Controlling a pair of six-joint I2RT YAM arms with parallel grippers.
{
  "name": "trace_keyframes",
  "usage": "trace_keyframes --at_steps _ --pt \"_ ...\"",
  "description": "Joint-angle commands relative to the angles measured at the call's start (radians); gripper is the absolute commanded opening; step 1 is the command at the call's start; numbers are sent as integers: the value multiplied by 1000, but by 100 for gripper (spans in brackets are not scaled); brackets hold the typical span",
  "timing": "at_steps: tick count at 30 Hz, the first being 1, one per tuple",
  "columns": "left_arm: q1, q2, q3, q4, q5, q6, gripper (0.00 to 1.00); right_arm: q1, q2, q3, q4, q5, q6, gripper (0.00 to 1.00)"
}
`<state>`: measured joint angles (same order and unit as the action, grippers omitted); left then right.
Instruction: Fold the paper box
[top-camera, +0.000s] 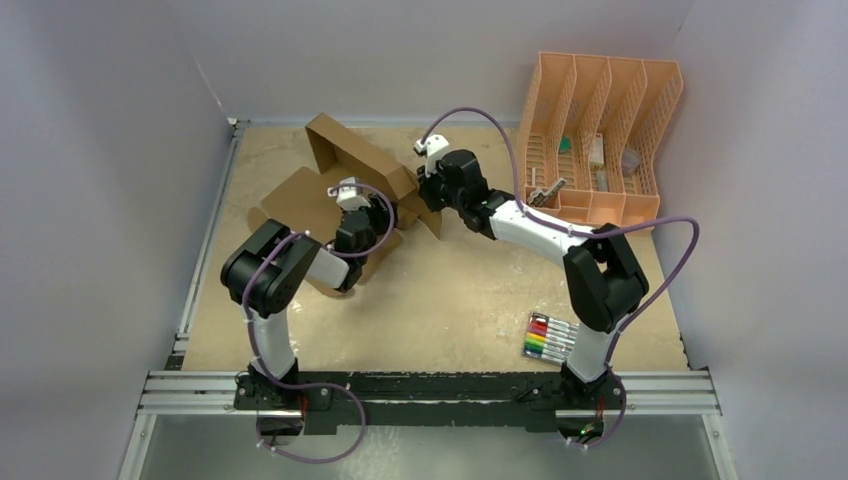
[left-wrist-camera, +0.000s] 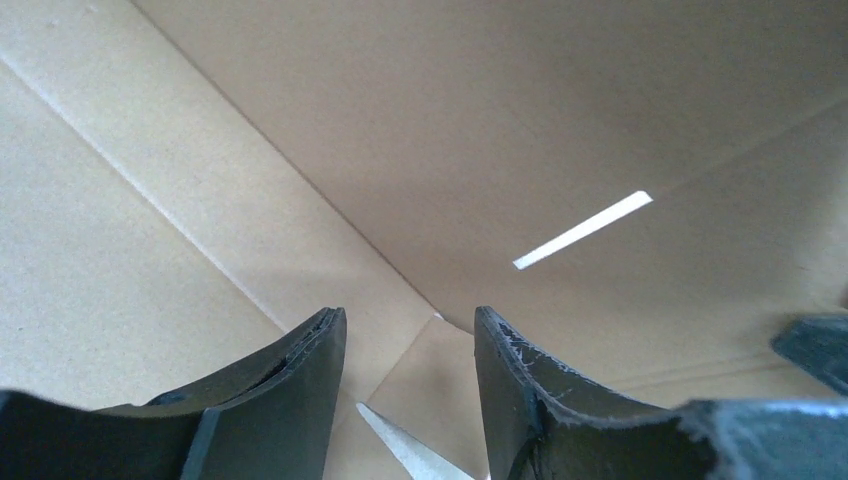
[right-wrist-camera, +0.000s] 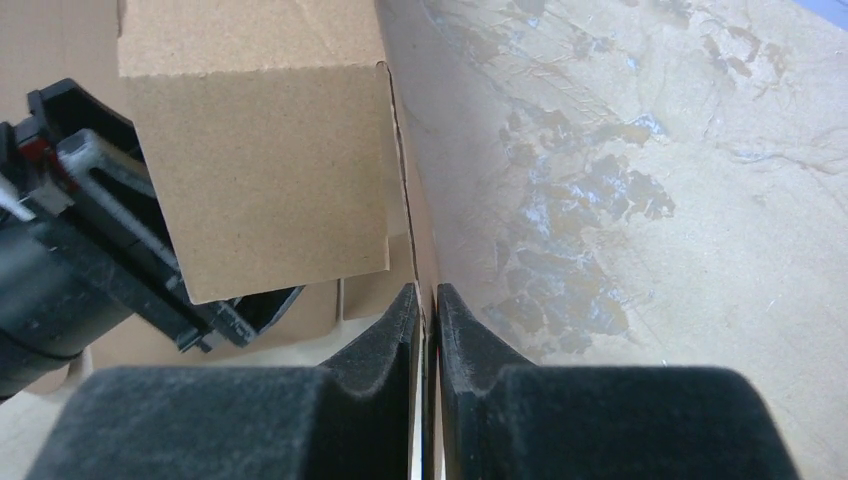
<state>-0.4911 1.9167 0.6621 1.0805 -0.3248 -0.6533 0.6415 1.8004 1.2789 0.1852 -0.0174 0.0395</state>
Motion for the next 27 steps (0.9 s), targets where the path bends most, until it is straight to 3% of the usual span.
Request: trace_keyframes --at_steps 1,7,13,19,27 --pt "10 -142 -23 21 43 -6 51 8 10 63 54 27 19 13" --pt "77 -399 -22 -249 49 61 59 8 14 52 60 26 7 12" --pt "226 -547 120 -595 138 178 69 7 23 52 57 -1 -5 12" --pt "353 -453 382 -790 172 278 75 7 27 53 53 -38 -16 12" --pt "491 -175 708 -821 331 250 77 8 16 44 34 -74 -33 11"
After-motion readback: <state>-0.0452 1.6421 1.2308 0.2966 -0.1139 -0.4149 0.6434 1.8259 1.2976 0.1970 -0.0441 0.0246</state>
